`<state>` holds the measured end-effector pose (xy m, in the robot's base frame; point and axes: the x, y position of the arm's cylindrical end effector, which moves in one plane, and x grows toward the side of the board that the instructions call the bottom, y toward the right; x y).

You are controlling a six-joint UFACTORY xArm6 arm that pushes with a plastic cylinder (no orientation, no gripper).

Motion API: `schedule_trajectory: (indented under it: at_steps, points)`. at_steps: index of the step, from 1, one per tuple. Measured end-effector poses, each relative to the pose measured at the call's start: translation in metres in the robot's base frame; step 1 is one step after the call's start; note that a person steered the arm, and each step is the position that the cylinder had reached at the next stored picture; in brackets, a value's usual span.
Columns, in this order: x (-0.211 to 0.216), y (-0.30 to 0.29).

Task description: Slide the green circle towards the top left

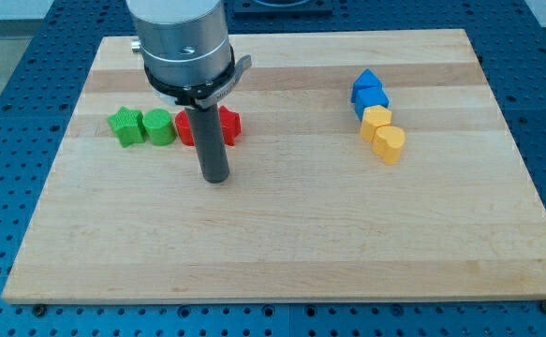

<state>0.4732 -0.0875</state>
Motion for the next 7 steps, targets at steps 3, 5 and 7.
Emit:
schedule_trajectory:
  at_steps: [3, 5, 7]
  points:
    - [-0.002, -0.078]
    - [-0.054, -0.099]
    - [-0.079, -0.096]
